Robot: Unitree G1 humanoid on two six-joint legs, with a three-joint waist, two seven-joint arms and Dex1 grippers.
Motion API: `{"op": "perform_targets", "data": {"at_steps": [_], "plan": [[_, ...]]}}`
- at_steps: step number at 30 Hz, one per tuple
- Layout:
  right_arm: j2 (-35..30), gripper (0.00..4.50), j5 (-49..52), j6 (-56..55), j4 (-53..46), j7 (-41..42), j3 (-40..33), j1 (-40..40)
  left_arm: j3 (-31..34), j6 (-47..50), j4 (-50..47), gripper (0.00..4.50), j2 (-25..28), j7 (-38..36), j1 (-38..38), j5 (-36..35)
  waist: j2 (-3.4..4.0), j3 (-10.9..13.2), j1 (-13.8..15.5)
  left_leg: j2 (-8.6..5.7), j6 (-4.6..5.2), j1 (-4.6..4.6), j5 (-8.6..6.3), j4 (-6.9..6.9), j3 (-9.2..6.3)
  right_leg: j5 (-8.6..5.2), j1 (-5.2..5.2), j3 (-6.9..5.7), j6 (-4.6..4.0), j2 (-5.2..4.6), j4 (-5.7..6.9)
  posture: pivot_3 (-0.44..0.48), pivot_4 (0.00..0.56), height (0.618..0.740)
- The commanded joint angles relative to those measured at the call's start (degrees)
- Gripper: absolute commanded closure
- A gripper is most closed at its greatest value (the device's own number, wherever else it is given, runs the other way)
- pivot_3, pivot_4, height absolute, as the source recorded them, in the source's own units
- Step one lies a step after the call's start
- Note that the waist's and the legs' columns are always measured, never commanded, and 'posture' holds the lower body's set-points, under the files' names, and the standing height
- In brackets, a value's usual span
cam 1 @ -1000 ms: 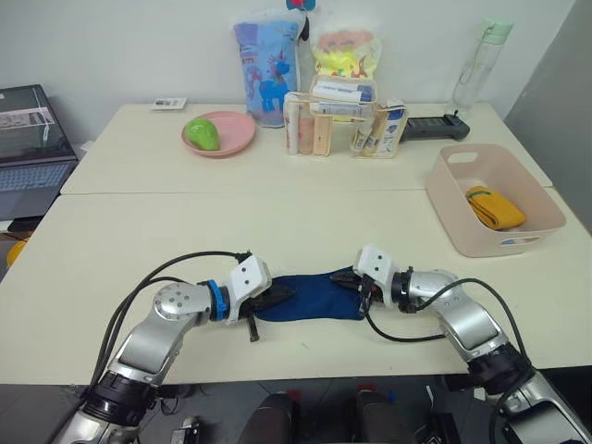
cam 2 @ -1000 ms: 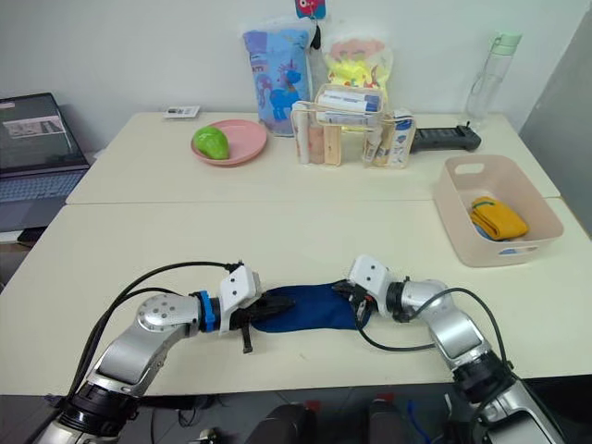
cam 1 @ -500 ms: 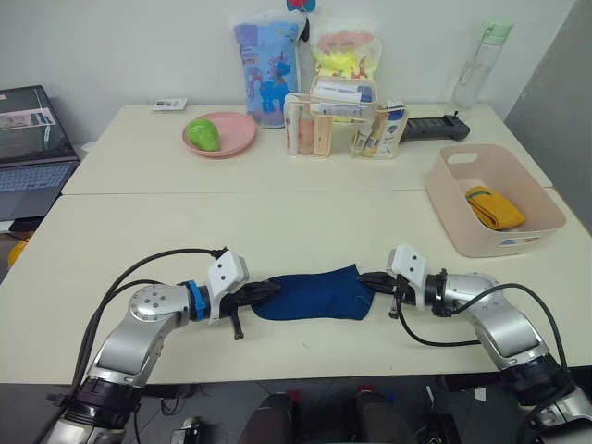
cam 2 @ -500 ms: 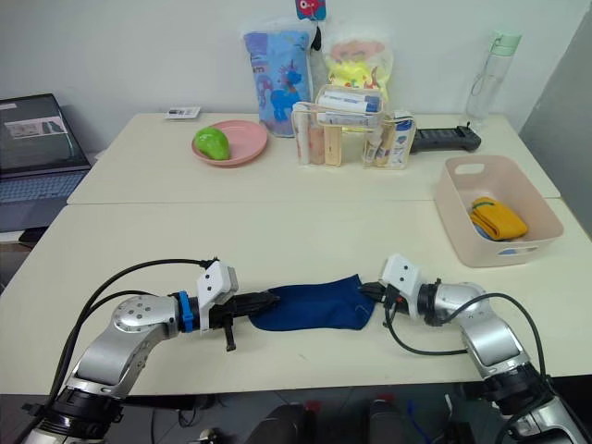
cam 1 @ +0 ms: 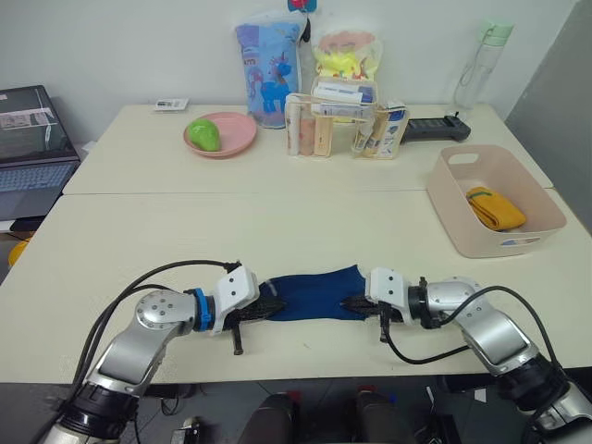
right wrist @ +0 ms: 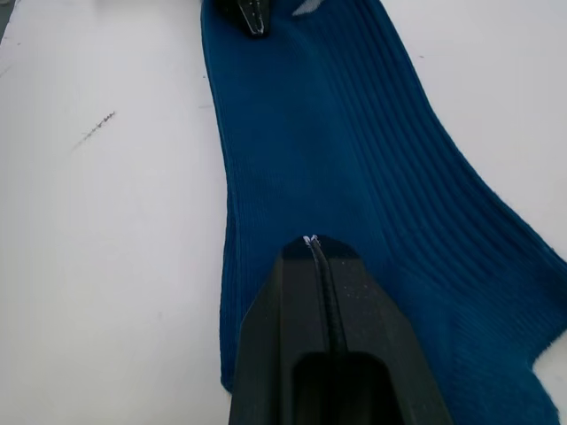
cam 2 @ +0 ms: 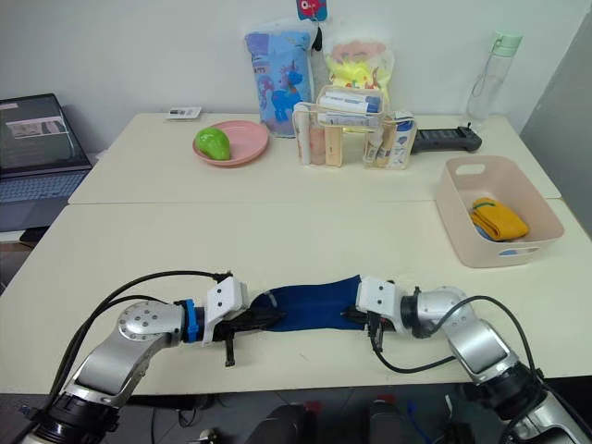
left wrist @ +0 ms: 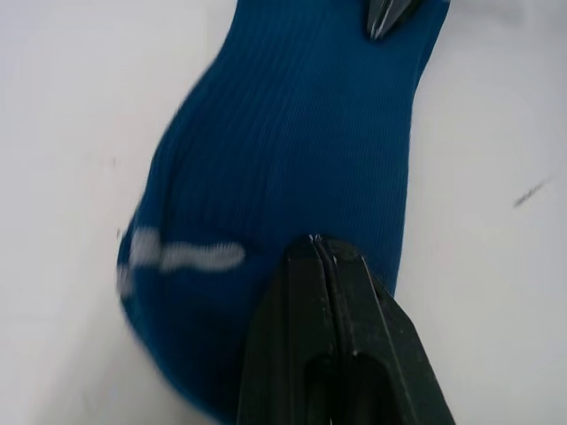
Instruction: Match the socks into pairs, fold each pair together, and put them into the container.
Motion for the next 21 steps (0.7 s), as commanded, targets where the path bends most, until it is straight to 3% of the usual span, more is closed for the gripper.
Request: {"op": "perform_targets", "data": {"at_steps": [1, 7, 12, 18, 21], "plan": [[-2.3, 4.45, 0.7, 1.6, 0.0, 0.9, -2.3, 2.4, 0.6, -1.1, 2.8, 4.5, 1.7, -0.5, 1.0, 1.4, 0.01, 0.0, 0.0, 0.0, 0.0, 0.0, 0.0, 0.0, 0.01, 0.0, 0.01, 0.0, 0.0, 0.0, 0.0, 0.0, 0.15, 0.74], [-4.8, 4.45, 1.7, 1.0, -0.7, 2.3, -4.3, 4.5, 2.0, -2.4, 4.3, 4.5, 1.8, -1.4, 0.8, -0.3, 0.08, -0.2, 0.0, 0.01, 0.03, 0.14, -0.02, -0.04, 0.01, 0.0, 0.11, 0.0, 0.0, 0.0, -0.01, 0.0, 0.15, 0.74], [-4.1, 4.45, 11.2, 6.8, -7.9, 2.6, -10.7, 6.5, 5.2, 1.8, -1.2, 4.5, 0.6, -1.8, 0.7, -7.2, 0.09, -0.2, 0.1, 0.01, 0.08, 0.09, -0.05, -0.02, 0.01, 0.0, 0.11, 0.01, 0.0, -0.01, -0.03, 0.0, 0.15, 0.74], [-2.3, 4.45, 16.3, 11.7, -10.0, -4.8, -21.1, 5.0, 14.9, 11.4, -6.3, 4.5, -0.4, 3.7, -0.7, -17.2, 0.08, -0.1, 0.0, 0.02, 0.07, 0.02, -0.04, -0.03, 0.01, 0.0, 0.02, 0.01, 0.0, 0.0, 0.0, 0.0, 0.15, 0.74], [-2.5, 3.85, 12.7, 7.9, -4.9, -9.4, -25.2, 3.5, 21.2, 12.0, -3.3, 3.89, -0.8, 8.3, -0.3, -17.8, 0.09, -0.1, 0.0, 0.02, 0.05, 0.02, -0.03, -0.03, 0.01, 0.0, 0.02, 0.01, 0.0, 0.0, 0.0, 0.0, 0.15, 0.74]]}}
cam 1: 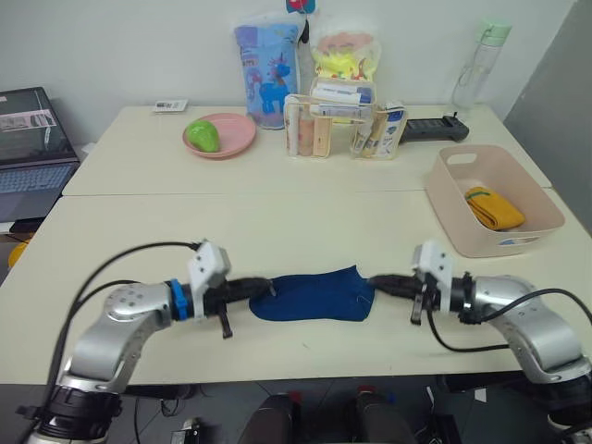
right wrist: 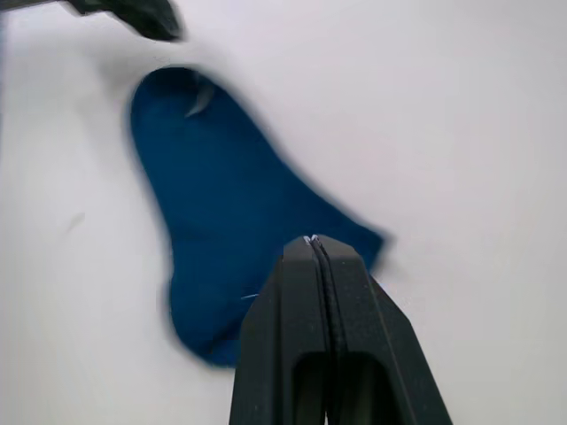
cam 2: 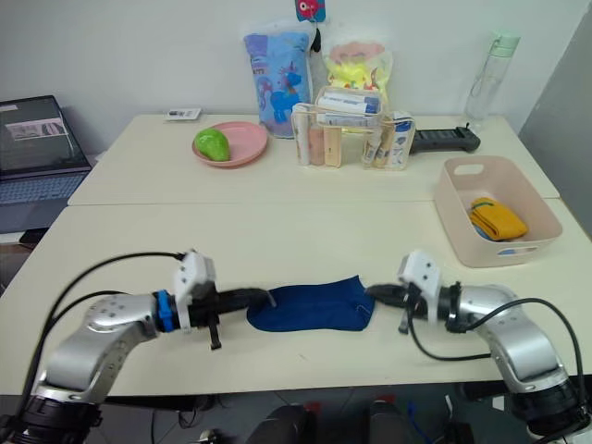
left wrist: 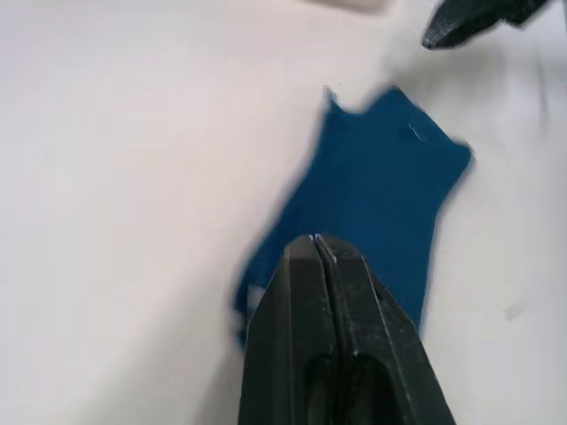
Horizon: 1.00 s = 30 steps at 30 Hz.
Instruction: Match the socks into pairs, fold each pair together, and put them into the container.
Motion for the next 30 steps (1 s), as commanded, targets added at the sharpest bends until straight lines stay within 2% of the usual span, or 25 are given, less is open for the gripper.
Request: {"op": "perform_targets", "data": {"at_steps": [1, 5, 11, 12, 18, 22, 27, 30], "plan": [[-0.5, 3.53, -3.0, -4.1, 4.6, -5.1, -5.3, -1.8, 7.5, 0.3, 2.1, 3.58, -0.4, 4.8, 0.6, -1.3, 0.0, 0.0, 0.0, 0.0, 0.0, 0.01, 0.0, 0.0, 0.02, 0.0, 0.0, 0.0, 0.0, 0.0, 0.0, 0.0, 0.15, 0.74], [-0.9, 2.1, -6.7, -8.5, 10.8, -6.4, -5.5, -1.6, 7.9, -5.4, 6.2, 2.3, -0.7, 6.1, 4.1, 3.9, 0.0, 0.0, 0.0, 0.0, -0.02, 0.04, 0.01, -0.11, 0.1, 0.0, -0.02, 0.07, 0.0, 0.0, -0.03, 0.0, 0.15, 0.74], [-0.7, 0.01, -7.5, -9.4, 13.6, -6.5, -5.6, -1.3, 8.9, -9.3, 8.3, 0.34, -2.0, 7.5, 6.7, 5.6, 0.0, 0.0, -0.1, 0.01, -0.02, 0.04, 0.02, -0.14, 0.13, 0.0, -0.04, 0.1, -0.01, 0.0, -0.02, 0.0, 0.15, 0.74], [-0.6, 0.0, -7.2, -8.7, 13.4, -6.3, -5.6, -1.1, 9.0, -9.8, 8.6, 0.04, -2.2, 7.9, 6.8, 5.8, 0.0, 0.0, 0.0, 0.01, -0.02, 0.04, 0.01, -0.14, 0.13, 0.0, -0.04, 0.1, -0.01, 0.0, -0.02, 0.0, 0.15, 0.74], [0.9, 0.0, -3.7, 1.1, 7.6, -5.1, -2.1, -0.6, 8.2, -13.5, 10.8, 0.01, -2.8, 10.9, 4.8, 8.9, 0.0, 0.0, 0.0, 0.02, -0.02, 0.05, 0.01, -0.14, 0.13, 0.0, -0.03, 0.1, -0.01, -0.01, -0.02, 0.0, 0.15, 0.74], [4.0, 0.0, -1.1, 7.5, 3.0, -5.8, 1.2, -0.7, 7.6, -14.6, 11.2, 0.01, -3.0, 10.5, 3.7, 9.0, 0.0, 0.0, -0.1, 0.02, -0.02, 0.04, 0.01, -0.15, 0.12, 0.0, -0.04, 0.09, -0.01, 0.0, -0.02, 0.0, 0.15, 0.74], [4.3, 0.0, -1.8, 9.6, 2.2, -5.7, 4.2, -0.6, 6.8, -15.1, 11.1, 0.01, -2.9, 10.6, 4.0, 10.3, 0.0, 0.0, -0.1, 0.01, -0.02, 0.04, 0.01, -0.15, 0.11, 0.0, -0.04, 0.09, -0.01, -0.01, -0.02, 0.0, 0.15, 0.74], [3.5, 0.0, -5.7, 7.2, 4.0, -5.2, 8.8, -0.2, 6.9, -15.4, 11.1, 0.01, -3.0, 10.3, 4.3, 10.5, 0.0, 0.0, -0.1, 0.01, -0.02, 0.04, 0.01, -0.15, 0.12, 0.0, -0.04, 0.09, -0.01, 0.0, -0.02, 0.0, 0.15, 0.74]]}}
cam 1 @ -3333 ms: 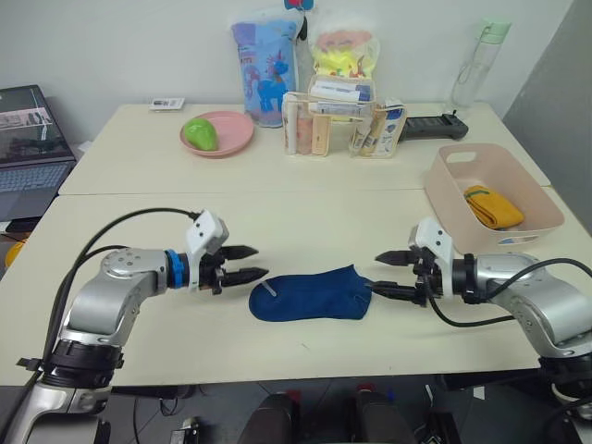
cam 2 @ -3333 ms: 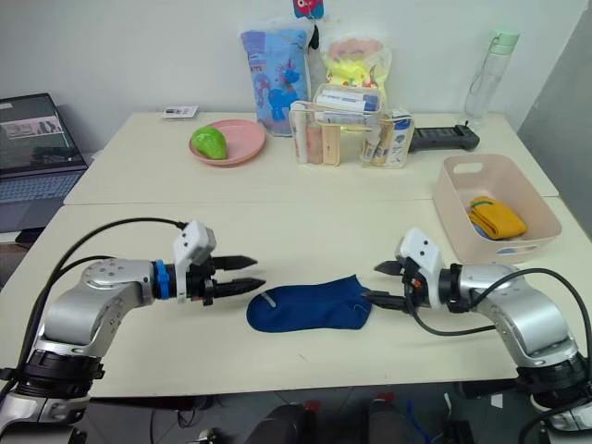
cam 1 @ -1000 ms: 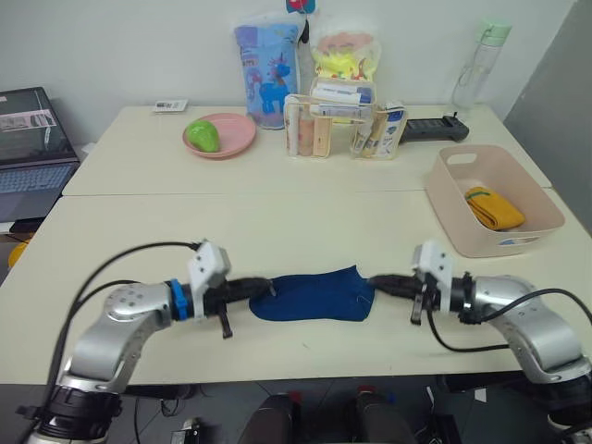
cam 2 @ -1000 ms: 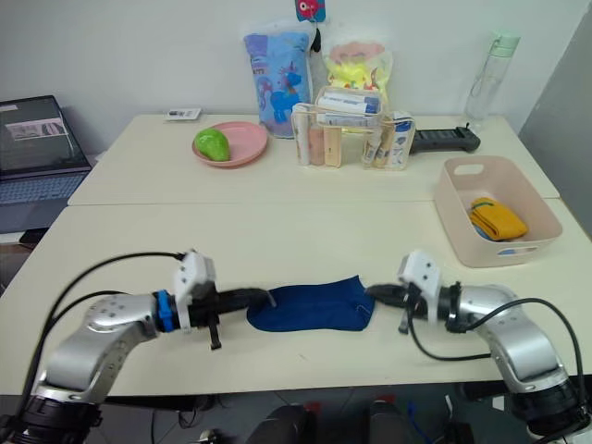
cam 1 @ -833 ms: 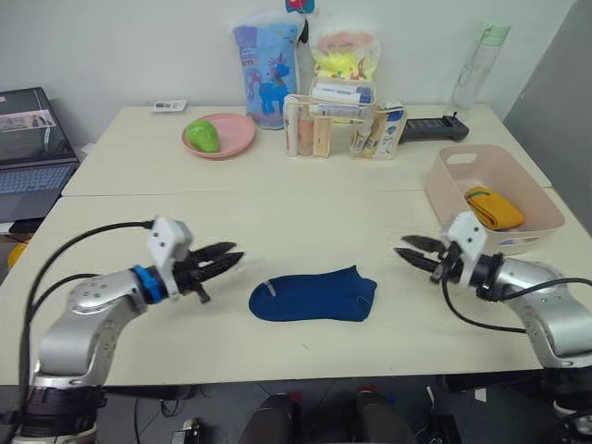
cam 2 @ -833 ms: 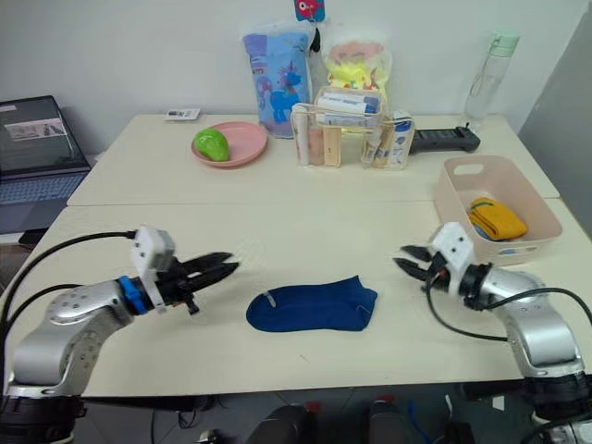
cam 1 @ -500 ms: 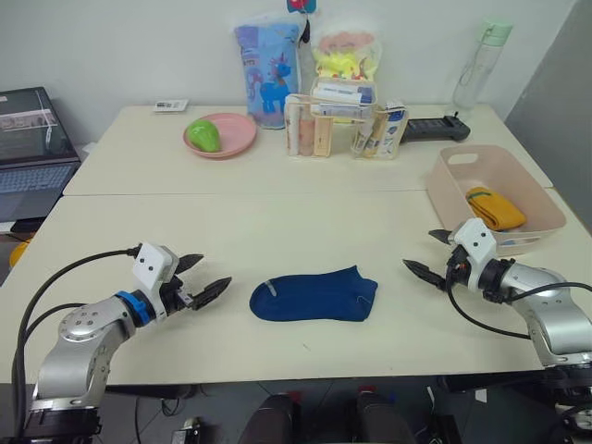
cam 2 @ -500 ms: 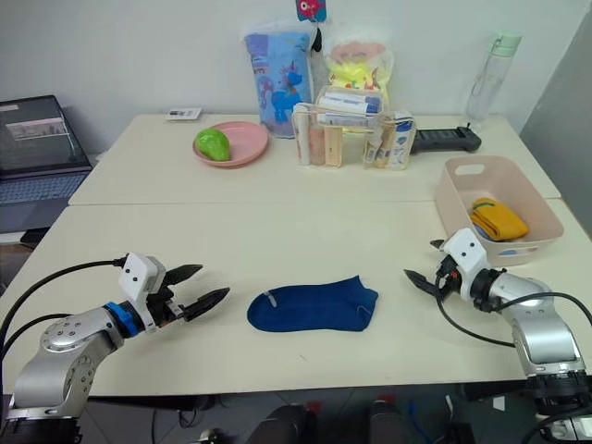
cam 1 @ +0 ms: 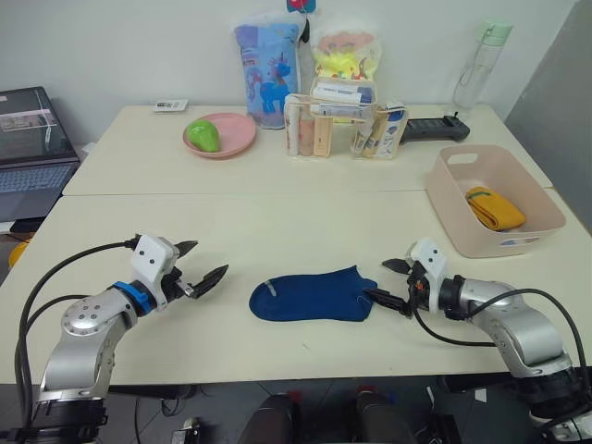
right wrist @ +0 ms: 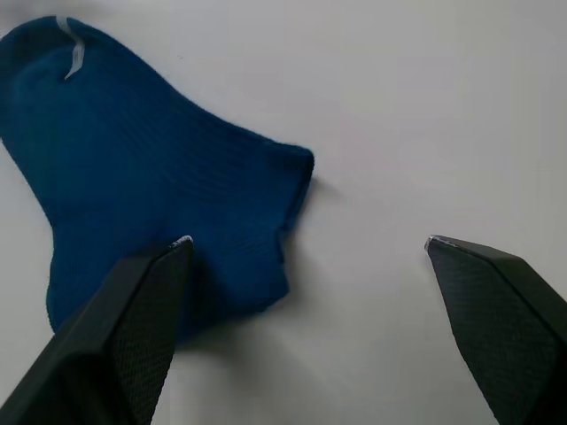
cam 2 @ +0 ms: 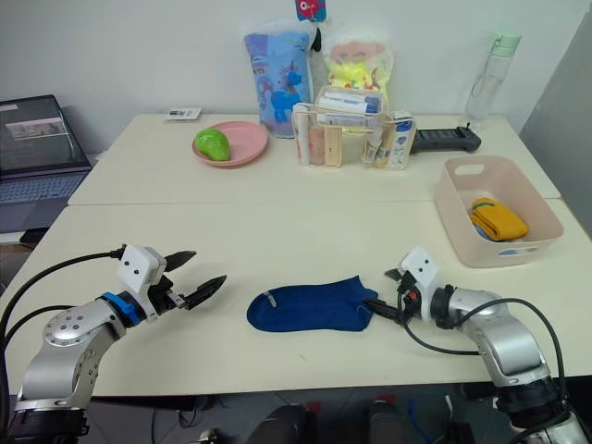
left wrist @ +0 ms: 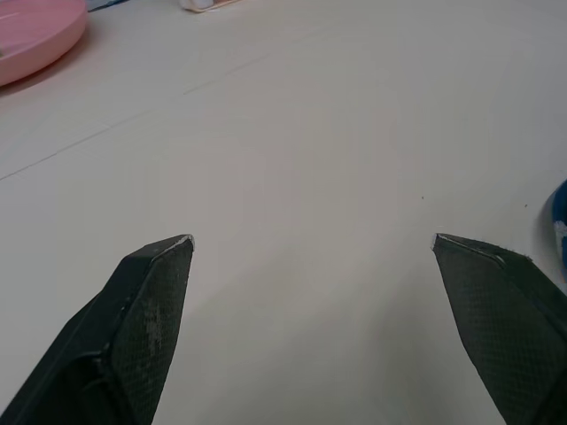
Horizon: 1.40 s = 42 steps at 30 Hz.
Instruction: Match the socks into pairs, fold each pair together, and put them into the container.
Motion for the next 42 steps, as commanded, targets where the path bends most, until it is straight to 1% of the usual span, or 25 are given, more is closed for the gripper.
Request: {"op": "perform_targets", "data": {"at_steps": [1, 2, 5, 8, 14, 16, 21, 24, 28, 31, 34, 37, 40, 42], "plan": [[-0.7, 0.0, -2.8, -2.9, 0.5, 1.1, 3.7, 0.1, 0.2, -1.3, -0.8, 0.01, 0.0, 0.0, 0.3, 0.3, 0.0, 0.0, 0.0, 0.0, 0.0, 0.0, 0.0, 0.0, 0.0, 0.0, 0.0, 0.0, 0.0, 0.0, 0.0, 0.0, 0.15, 0.74], [-0.6, 0.0, -2.9, -3.4, 1.0, 1.4, 4.0, 0.0, 0.3, -1.3, -1.1, 0.01, -0.1, 0.0, 0.5, 0.3, -0.01, 0.0, 0.0, 0.0, 0.0, 0.01, 0.0, 0.0, 0.0, 0.0, 0.0, 0.0, 0.0, 0.0, 0.0, 0.0, 0.15, 0.74], [0.1, 0.62, -2.3, -3.8, 0.7, 2.6, 4.8, -0.4, 0.3, -1.3, -1.7, 0.0, -0.1, 0.0, 1.1, 0.3, -0.01, 0.0, -0.1, 0.01, 0.0, 0.04, 0.0, -0.02, 0.0, 0.0, 0.01, 0.0, 0.0, 0.0, 0.0, 0.0, 0.15, 0.74], [0.4, 1.65, -2.1, -3.3, 0.4, 3.1, 5.4, -0.6, 0.4, -1.2, -1.9, 0.0, -0.1, 0.0, 1.3, 0.3, -0.02, 0.0, -0.1, 0.02, 0.0, 0.05, 0.0, -0.05, 0.0, 0.0, 0.0, -0.01, 0.0, 0.01, 0.0, 0.0, 0.15, 0.74], [1.4, 3.86, -1.5, -2.0, 0.8, 3.9, 6.2, -0.5, 0.2, -1.0, -2.2, 0.0, 0.0, -0.2, 1.1, 0.4, -0.02, 0.0, -0.1, 0.02, 0.0, 0.05, 0.0, -0.06, 0.0, 0.0, 0.01, -0.01, 0.0, 0.01, 0.0, 0.0, 0.15, 0.74], [1.7, 4.47, -1.1, -1.7, 1.3, 3.7, 5.7, -0.4, 0.0, -1.0, -2.2, 0.0, 0.0, -0.2, 0.9, 0.4, -0.02, 0.0, -0.1, 0.02, 0.0, 0.06, 0.0, -0.06, 0.0, 0.0, 0.01, 0.0, 0.0, 0.01, 0.0, 0.0, 0.15, 0.74], [2.0, 4.47, 0.5, -0.5, 0.9, 3.1, 3.9, -0.1, -0.1, -1.0, -2.4, 0.0, 0.1, -0.8, 0.6, 0.4, -0.02, 0.0, -0.1, 0.02, 0.0, 0.06, 0.0, -0.06, 0.0, 0.0, 0.01, -0.01, 0.0, 0.01, 0.0, 0.0, 0.15, 0.74], [0.7, 4.47, 2.9, 1.5, 0.3, 4.0, 1.3, 0.3, -2.2, -0.7, -3.1, 0.0, 0.1, -2.9, -0.3, 0.1, -0.02, 0.0, -0.1, 0.01, 0.0, 0.06, 0.0, -0.06, 0.0, 0.0, 0.01, 0.0, 0.0, 0.01, 0.0, 0.0, 0.15, 0.74], [-4.1, 4.47, 5.9, 5.6, -1.3, 6.6, -1.8, -0.4, -4.3, 0.4, -4.0, 0.0, 0.0, -4.0, -4.4, -0.4, -0.03, 0.0, 0.6, -0.02, 0.01, 0.02, 0.0, -0.02, -0.01, 0.0, 0.02, -0.01, 0.0, -0.01, -0.02, 0.0, 0.15, 0.74], [-6.9, 4.47, 7.2, 7.5, -1.7, 8.0, -2.8, -1.0, -5.6, 1.1, -4.7, 0.0, -0.1, -5.0, -6.5, -0.9, -0.04, 0.0, 0.5, -0.02, 0.02, 0.01, -0.01, 0.0, 0.0, 0.0, 0.02, 0.0, 0.0, -0.01, -0.03, 0.0, 0.15, 0.74], [-8.6, 4.47, 8.3, 9.8, -0.3, 8.0, -4.3, -3.2, -8.3, 3.0, -7.1, 0.0, -0.8, -6.6, -9.6, -1.7, -0.03, 0.0, 0.3, 0.0, 0.01, 0.01, -0.01, -0.03, 0.01, 0.0, 0.01, -0.01, 0.0, -0.01, -0.02, 0.0, 0.15, 0.74], [-9.6, 4.47, 7.4, 9.2, 1.5, 8.3, -3.6, -4.4, -10.7, 4.5, -8.6, 0.0, -1.9, -7.3, -12.2, -2.3, -0.04, 0.0, 0.2, 0.0, 0.0, 0.0, 0.0, -0.02, 0.01, 0.0, 0.0, 0.0, 0.0, -0.01, 0.0, 0.0, 0.15, 0.74], [-9.5, 4.5, 7.0, 8.3, 3.0, 8.7, -2.8, -4.6, -14.3, 6.3, -10.4, 0.63, -3.3, -8.8, -14.5, -3.0, -0.04, 0.0, 0.1, 0.01, 0.0, -0.01, 0.0, -0.03, 0.0, 0.0, 0.0, -0.02, 0.0, 0.0, -0.01, 0.0, 0.15, 0.74], [-9.3, 4.5, 6.7, 7.9, 3.8, 8.9, -2.5, -4.8, -16.1, 7.1, -10.8, 1.28, -3.8, -9.6, -15.5, -2.8, -0.04, 0.0, 0.0, 0.0, 0.0, -0.03, 0.0, -0.02, 0.02, 0.0, 0.01, -0.01, 0.01, 0.0, -0.01, 0.0, 0.15, 0.74]]}}
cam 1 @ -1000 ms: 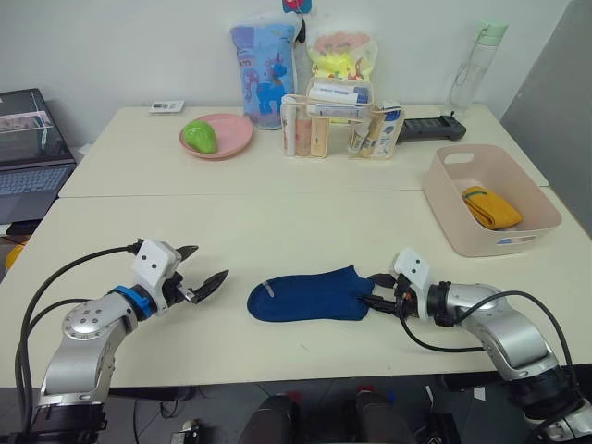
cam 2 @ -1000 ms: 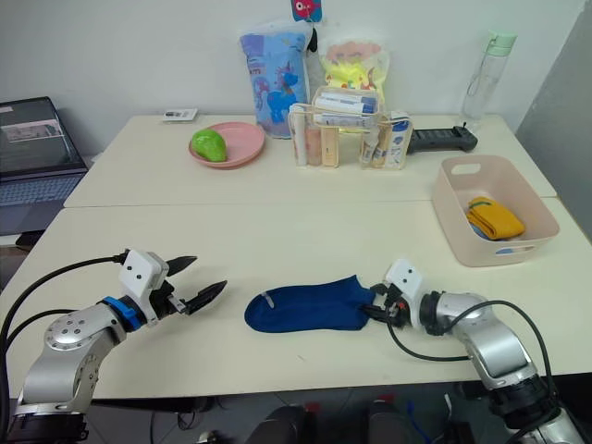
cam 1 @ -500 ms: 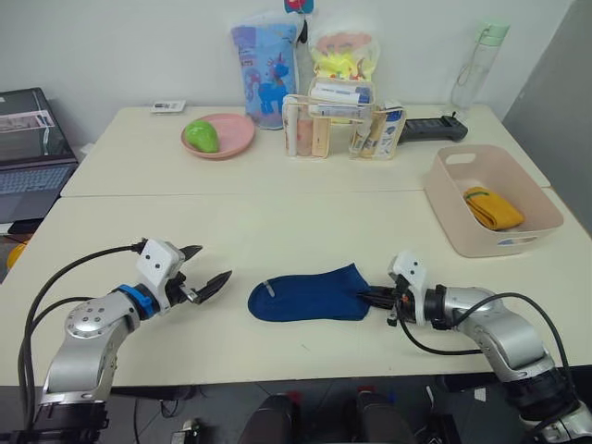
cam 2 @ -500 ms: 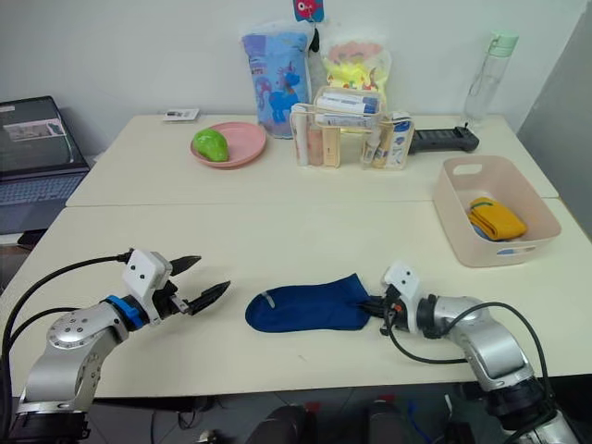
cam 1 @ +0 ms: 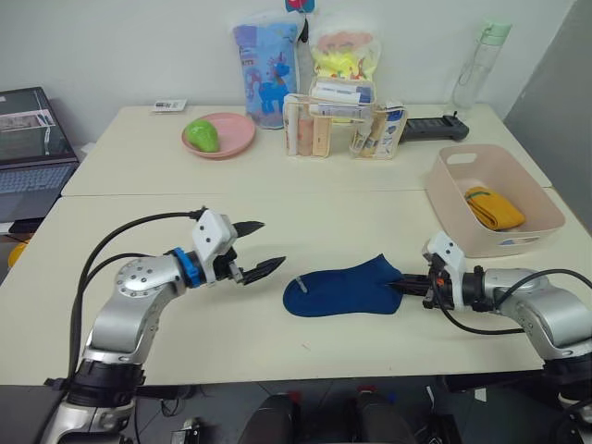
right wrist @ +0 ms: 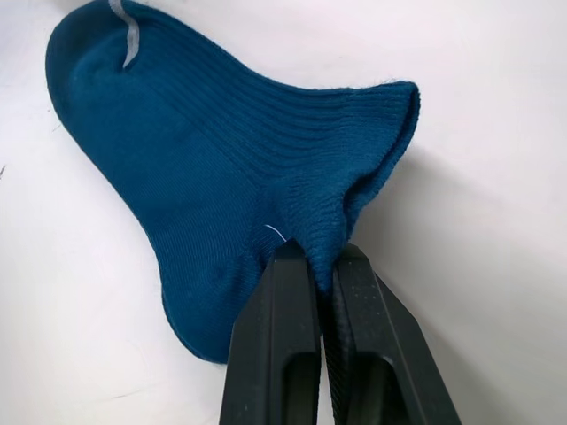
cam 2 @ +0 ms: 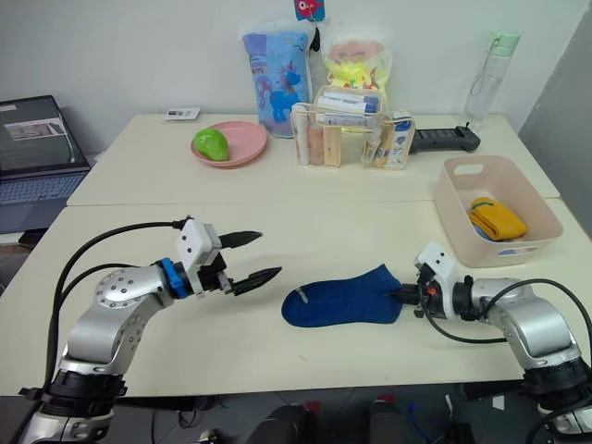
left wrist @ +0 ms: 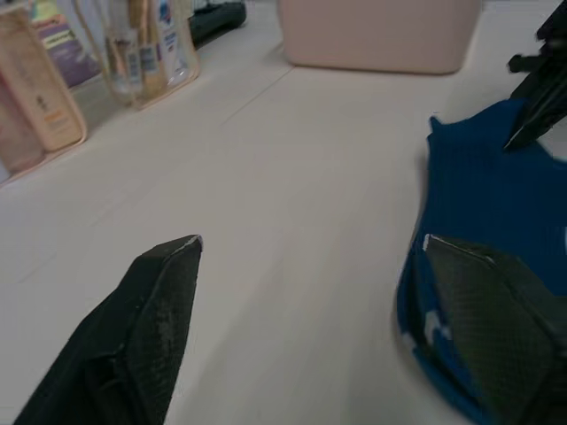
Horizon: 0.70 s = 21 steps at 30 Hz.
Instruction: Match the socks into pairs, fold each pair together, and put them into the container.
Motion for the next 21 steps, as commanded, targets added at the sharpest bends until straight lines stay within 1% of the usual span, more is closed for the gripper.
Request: {"op": "perform_targets", "data": {"at_steps": [1, 4, 7, 8, 9, 10, 14, 16, 21], "plan": [[-0.1, 4.5, 0.0, -1.3, 0.4, 0.8, -0.2, -0.5, -4.7, 1.6, -2.2, 1.6, -2.1, -0.9, -2.6, 0.0, 0.0, 0.0, 0.0, 0.0, 0.0, 0.0, 0.0, 0.01, 0.01, 0.0, 0.0, 0.01, 0.0, 0.0, 0.0, 0.0, 0.15, 0.74], [0.0, 4.5, -0.1, -1.8, 0.9, 1.2, -0.1, -0.4, -8.9, 3.6, -2.0, 2.58, -5.5, 0.0, -4.6, 1.1, -0.01, 0.0, 0.2, -0.01, 0.0, -0.05, 0.0, 0.13, -0.03, 0.0, 0.01, -0.03, 0.0, 0.0, 0.02, 0.0, 0.15, 0.74], [-0.1, 4.5, -0.1, -2.1, 0.9, 1.5, -0.1, -0.2, -15.0, 3.1, 0.4, 3.65, -5.8, -1.1, -4.0, 5.7, -0.02, 0.0, 0.0, -0.01, 0.01, -0.08, 0.0, 0.17, -0.01, 0.01, 0.01, -0.03, 0.01, 0.0, 0.02, 0.0, 0.15, 0.74], [0.0, 4.5, -0.1, -2.1, 0.9, 1.5, 0.0, -0.2, -16.1, 2.7, 1.2, 3.99, -5.8, -1.3, -4.0, 6.7, -0.01, 0.0, -0.1, 0.0, 0.0, -0.07, 0.0, 0.15, -0.01, 0.01, 0.0, -0.02, 0.01, 0.01, 0.02, 0.0, 0.15, 0.74], [0.0, 4.5, -0.1, -2.0, 0.9, 1.5, 0.0, -0.2, -16.8, 1.8, 2.3, 4.27, -5.9, -1.1, -4.1, 7.7, -0.01, 0.0, -0.1, 0.0, 0.0, -0.06, 0.0, 0.14, -0.01, 0.01, -0.01, -0.02, 0.01, 0.01, 0.04, 0.0, 0.15, 0.74], [0.1, 4.5, -0.2, -2.0, 0.8, 1.5, 0.0, -0.2, -17.1, 1.2, 3.0, 4.47, -6.1, -1.0, -4.2, 8.3, -0.01, 0.0, -0.1, 0.01, 0.0, -0.06, 0.0, 0.14, -0.02, 0.01, -0.01, -0.02, 0.01, 0.02, 0.05, 0.0, 0.15, 0.74], [-0.1, 4.5, 0.2, -1.6, 0.2, 1.5, -0.4, -0.4, -19.7, -0.4, 7.1, 4.47, -5.5, -1.4, -4.3, 12.0, -0.01, 0.0, 0.0, 0.0, 0.0, -0.07, 0.0, 0.17, -0.03, 0.01, -0.01, -0.02, 0.01, 0.02, 0.04, 0.0, 0.15, 0.74], [-0.2, 4.5, 0.6, -1.0, -0.4, 1.6, -0.7, -0.5, -20.2, -1.5, 9.4, 4.47, -6.1, -1.2, -4.7, 13.3, -0.01, 0.0, 0.0, 0.0, 0.0, -0.08, 0.0, 0.17, -0.03, 0.0, -0.01, -0.02, 0.01, 0.01, 0.04, 0.0, 0.15, 0.74], [-0.1, 4.5, 1.7, 0.7, -1.9, 1.3, -1.1, -1.0, -19.8, -2.0, 10.8, 4.47, -8.9, -1.7, -5.5, 12.5, -0.01, 0.0, 0.0, -0.01, 0.01, -0.09, 0.0, 0.21, -0.04, 0.01, 0.0, -0.03, 0.01, 0.01, 0.04, 0.0, 0.15, 0.74]]}}
